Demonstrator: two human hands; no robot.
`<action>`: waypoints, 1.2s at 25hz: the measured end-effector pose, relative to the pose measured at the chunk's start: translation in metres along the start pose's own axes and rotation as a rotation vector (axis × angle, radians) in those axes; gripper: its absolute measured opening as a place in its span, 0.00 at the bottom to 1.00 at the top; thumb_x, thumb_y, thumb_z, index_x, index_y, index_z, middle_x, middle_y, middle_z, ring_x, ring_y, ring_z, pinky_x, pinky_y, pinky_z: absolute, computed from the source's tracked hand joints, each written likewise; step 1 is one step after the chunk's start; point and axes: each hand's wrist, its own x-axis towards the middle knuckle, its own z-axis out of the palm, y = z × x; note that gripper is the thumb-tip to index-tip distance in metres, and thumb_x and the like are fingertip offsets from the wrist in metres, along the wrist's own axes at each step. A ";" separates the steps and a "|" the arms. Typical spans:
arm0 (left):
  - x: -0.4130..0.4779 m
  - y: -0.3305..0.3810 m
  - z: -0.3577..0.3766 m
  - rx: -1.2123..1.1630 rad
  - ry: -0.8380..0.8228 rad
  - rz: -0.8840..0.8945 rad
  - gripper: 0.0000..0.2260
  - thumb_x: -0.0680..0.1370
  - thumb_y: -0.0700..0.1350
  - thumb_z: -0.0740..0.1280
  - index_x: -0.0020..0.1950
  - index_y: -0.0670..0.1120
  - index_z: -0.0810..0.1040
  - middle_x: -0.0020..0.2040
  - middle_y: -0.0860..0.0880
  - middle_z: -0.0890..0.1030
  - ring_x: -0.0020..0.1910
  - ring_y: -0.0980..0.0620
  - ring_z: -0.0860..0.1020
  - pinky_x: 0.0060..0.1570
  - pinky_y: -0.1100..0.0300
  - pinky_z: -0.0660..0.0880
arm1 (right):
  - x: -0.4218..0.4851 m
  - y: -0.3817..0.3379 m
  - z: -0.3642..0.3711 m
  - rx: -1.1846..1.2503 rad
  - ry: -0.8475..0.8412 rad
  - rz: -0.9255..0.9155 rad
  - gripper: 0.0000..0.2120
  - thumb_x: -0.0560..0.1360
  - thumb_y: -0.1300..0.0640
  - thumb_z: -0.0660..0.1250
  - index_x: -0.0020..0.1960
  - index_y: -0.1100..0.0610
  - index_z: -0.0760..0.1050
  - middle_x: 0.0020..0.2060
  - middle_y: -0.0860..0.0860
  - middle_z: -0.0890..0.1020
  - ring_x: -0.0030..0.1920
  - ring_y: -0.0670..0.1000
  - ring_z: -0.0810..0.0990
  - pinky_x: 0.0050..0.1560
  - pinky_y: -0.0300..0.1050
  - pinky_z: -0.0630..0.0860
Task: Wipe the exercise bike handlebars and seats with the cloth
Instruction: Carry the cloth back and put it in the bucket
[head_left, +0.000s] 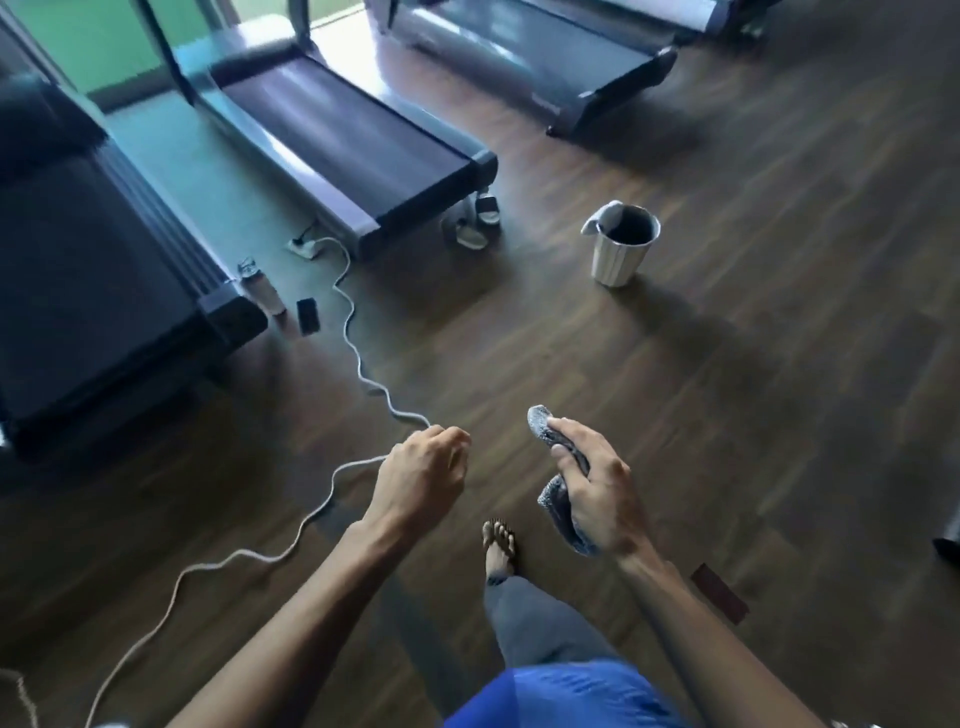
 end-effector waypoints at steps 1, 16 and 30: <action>0.039 -0.002 -0.008 -0.004 -0.012 0.009 0.08 0.81 0.49 0.64 0.55 0.50 0.81 0.54 0.50 0.82 0.54 0.44 0.80 0.50 0.49 0.77 | 0.036 -0.002 0.007 0.009 0.018 0.019 0.15 0.79 0.65 0.67 0.64 0.56 0.80 0.62 0.46 0.80 0.63 0.41 0.75 0.65 0.25 0.65; 0.564 0.022 -0.088 -0.004 -0.216 0.456 0.09 0.82 0.48 0.63 0.59 0.53 0.81 0.57 0.55 0.81 0.58 0.50 0.78 0.51 0.55 0.75 | 0.476 -0.020 0.046 -0.007 0.428 0.190 0.14 0.80 0.66 0.66 0.63 0.57 0.80 0.61 0.47 0.81 0.63 0.40 0.76 0.64 0.26 0.66; 1.005 0.187 0.134 0.055 -0.460 0.588 0.09 0.81 0.43 0.64 0.56 0.50 0.82 0.53 0.53 0.83 0.54 0.50 0.80 0.47 0.58 0.73 | 0.852 0.283 -0.017 -0.019 0.601 0.510 0.22 0.79 0.49 0.56 0.66 0.56 0.79 0.66 0.47 0.77 0.68 0.50 0.75 0.68 0.49 0.73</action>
